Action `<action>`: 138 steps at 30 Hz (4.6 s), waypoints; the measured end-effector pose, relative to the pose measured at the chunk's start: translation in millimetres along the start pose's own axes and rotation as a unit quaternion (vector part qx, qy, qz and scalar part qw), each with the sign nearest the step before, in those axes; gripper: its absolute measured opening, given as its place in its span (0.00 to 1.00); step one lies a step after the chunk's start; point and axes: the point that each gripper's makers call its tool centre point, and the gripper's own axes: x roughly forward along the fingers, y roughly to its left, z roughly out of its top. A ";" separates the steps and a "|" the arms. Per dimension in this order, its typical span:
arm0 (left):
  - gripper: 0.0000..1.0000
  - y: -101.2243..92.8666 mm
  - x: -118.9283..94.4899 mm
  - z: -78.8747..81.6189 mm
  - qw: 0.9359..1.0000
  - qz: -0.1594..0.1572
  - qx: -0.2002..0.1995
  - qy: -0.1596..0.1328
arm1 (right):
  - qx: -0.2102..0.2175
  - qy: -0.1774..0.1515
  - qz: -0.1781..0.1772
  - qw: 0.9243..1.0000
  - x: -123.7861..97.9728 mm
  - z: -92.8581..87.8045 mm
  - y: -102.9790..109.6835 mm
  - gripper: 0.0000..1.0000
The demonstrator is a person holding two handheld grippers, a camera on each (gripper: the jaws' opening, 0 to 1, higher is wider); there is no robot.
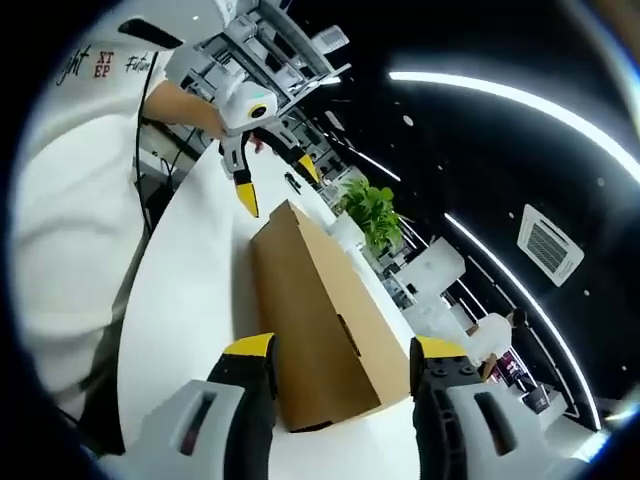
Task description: Operate the shoe box by opening the lid, removing the specified soft item, and placing it in the target area until the item is outside and the box remains undamaged.
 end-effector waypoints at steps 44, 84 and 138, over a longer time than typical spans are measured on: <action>0.57 -25.2 20.4 -32.4 0.998 -0.026 0.035 0.050 | -0.053 0.049 -0.007 0.997 17.0 -27.9 9.8 0.45; 0.35 -11.2 15.4 -22.9 0.999 -0.017 0.034 0.028 | -0.165 0.099 -0.023 0.981 18.4 -36.2 -1.8 0.31; 0.32 10.8 -2.6 -6.8 0.998 0.062 0.004 0.018 | -0.093 0.093 -0.074 0.989 8.9 -24.9 -20.9 0.32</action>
